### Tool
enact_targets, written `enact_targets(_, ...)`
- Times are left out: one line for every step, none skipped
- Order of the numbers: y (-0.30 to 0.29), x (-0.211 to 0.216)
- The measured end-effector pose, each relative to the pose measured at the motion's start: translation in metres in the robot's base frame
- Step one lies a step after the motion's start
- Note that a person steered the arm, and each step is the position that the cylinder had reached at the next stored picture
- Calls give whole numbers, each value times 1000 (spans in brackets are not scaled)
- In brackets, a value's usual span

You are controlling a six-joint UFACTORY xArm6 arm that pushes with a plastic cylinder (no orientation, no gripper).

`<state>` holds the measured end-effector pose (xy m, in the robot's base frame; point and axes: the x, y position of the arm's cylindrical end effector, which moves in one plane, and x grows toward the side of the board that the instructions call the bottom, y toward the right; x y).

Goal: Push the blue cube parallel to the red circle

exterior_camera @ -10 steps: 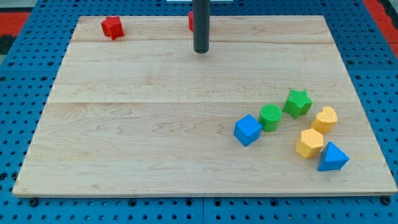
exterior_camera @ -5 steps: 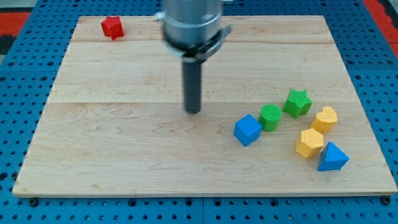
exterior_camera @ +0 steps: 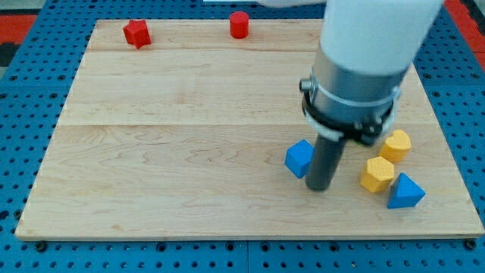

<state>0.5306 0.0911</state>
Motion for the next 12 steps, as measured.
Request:
enact_targets(-48,-53)
enact_targets(-100,-87)
enact_targets(-112,-110)
enact_targets(-80,-104)
enact_targets(-97,-95)
enact_targets(-31,-95)
enact_targets(36,-100)
enact_targets(54,-143)
enact_targets(36,-197)
enact_targets(-32,-196)
enact_targets(-79,-193)
enact_targets(-63,-209)
